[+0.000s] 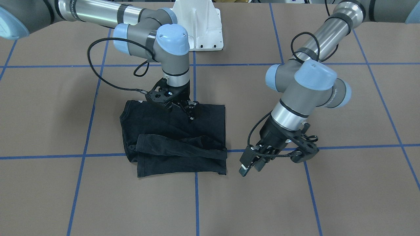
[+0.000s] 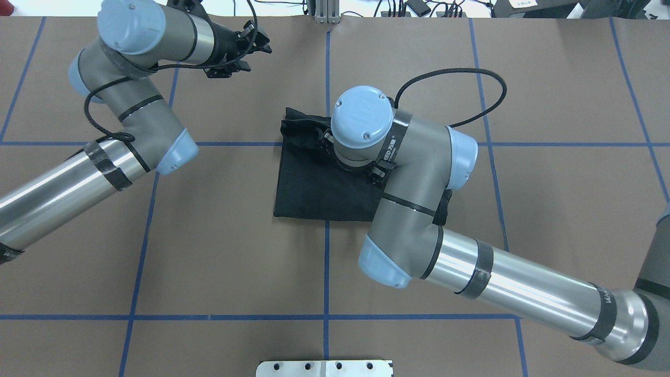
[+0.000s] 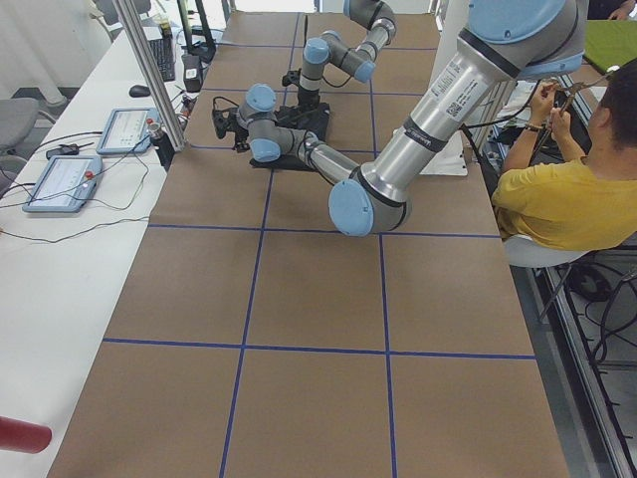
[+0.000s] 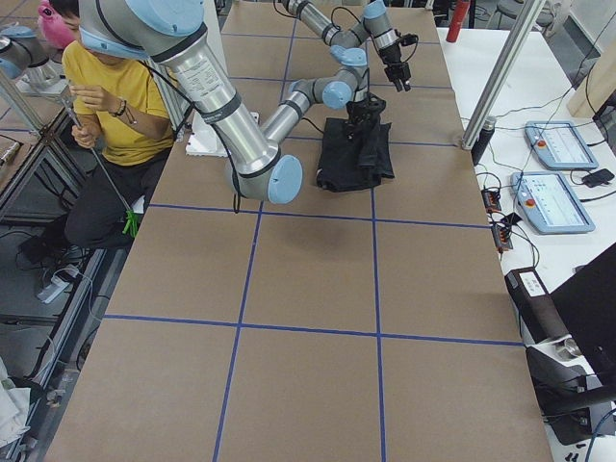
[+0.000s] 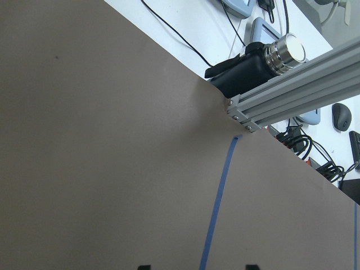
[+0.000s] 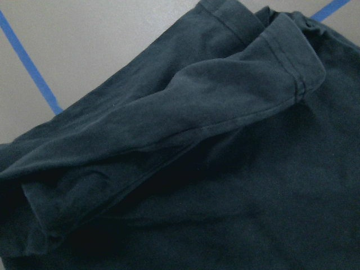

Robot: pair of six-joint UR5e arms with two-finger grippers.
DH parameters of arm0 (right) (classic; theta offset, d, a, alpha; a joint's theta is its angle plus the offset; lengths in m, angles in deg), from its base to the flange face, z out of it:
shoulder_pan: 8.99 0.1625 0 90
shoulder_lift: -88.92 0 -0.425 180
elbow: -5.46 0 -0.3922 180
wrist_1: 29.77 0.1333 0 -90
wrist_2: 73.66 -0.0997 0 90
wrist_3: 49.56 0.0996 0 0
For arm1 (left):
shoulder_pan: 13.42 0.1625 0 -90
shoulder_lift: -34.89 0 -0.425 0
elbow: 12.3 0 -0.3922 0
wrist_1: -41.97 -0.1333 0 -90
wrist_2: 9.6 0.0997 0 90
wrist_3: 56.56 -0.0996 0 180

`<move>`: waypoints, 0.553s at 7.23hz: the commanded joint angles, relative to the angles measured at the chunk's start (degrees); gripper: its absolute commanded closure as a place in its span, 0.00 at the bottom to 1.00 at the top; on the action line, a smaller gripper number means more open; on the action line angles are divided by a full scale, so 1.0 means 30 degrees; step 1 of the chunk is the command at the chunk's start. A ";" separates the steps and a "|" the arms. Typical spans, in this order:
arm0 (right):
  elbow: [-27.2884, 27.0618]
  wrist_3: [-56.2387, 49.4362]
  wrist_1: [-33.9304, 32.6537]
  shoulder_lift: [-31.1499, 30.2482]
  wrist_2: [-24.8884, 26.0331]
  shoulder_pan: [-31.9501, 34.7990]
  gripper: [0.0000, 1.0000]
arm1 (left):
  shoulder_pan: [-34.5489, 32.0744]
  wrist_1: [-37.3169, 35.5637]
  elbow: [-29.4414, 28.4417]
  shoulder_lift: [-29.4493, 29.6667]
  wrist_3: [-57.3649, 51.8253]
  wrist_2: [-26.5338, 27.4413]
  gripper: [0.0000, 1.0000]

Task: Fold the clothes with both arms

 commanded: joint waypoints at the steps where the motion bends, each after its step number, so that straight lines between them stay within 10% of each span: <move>1: 0.1590 -0.0111 -0.0030 0.1164 0.0752 -0.0307 1.00 | -0.0573 -0.0110 0.0836 -0.0944 -0.0326 -0.0638 0.00; 4: 0.4639 -0.1602 0.0409 0.2871 0.0695 0.0306 1.00 | -0.0575 -0.0110 0.1132 -0.1356 -0.0326 -0.0756 0.00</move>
